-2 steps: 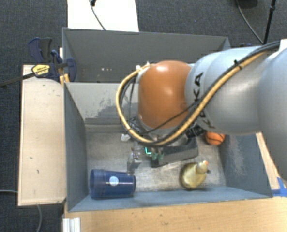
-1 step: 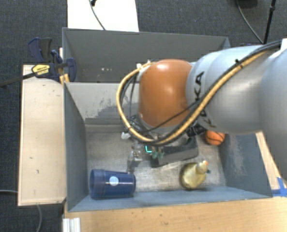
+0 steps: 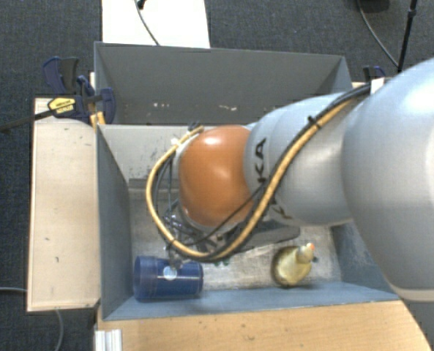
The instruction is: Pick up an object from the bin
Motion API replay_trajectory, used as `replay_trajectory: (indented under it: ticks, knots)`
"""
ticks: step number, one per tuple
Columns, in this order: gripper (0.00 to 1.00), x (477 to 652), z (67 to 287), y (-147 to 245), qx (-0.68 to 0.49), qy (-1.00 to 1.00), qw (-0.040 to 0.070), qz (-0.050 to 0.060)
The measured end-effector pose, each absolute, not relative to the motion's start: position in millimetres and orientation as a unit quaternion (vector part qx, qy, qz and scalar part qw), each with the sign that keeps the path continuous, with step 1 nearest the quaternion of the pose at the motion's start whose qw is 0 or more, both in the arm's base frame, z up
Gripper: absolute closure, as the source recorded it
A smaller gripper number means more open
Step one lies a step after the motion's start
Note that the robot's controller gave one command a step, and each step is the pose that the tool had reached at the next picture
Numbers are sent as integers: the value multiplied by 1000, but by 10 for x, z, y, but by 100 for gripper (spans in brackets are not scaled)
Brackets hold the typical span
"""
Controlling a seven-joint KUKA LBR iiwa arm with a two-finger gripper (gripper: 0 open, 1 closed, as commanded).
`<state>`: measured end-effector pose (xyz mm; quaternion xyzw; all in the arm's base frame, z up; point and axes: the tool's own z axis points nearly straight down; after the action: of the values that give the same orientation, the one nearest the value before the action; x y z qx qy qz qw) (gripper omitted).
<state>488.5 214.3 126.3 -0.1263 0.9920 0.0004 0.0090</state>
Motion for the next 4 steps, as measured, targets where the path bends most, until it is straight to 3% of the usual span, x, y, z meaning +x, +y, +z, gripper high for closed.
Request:
replay_trajectory:
  ticks: [1,3,4]
  knots:
    - [0,4868,1253,2161,-125,992,7,2]
    - [0,4830,1208,2160,-125,992,1,1]
    - [0,4969,1063,2179,-156,988,-3,0]
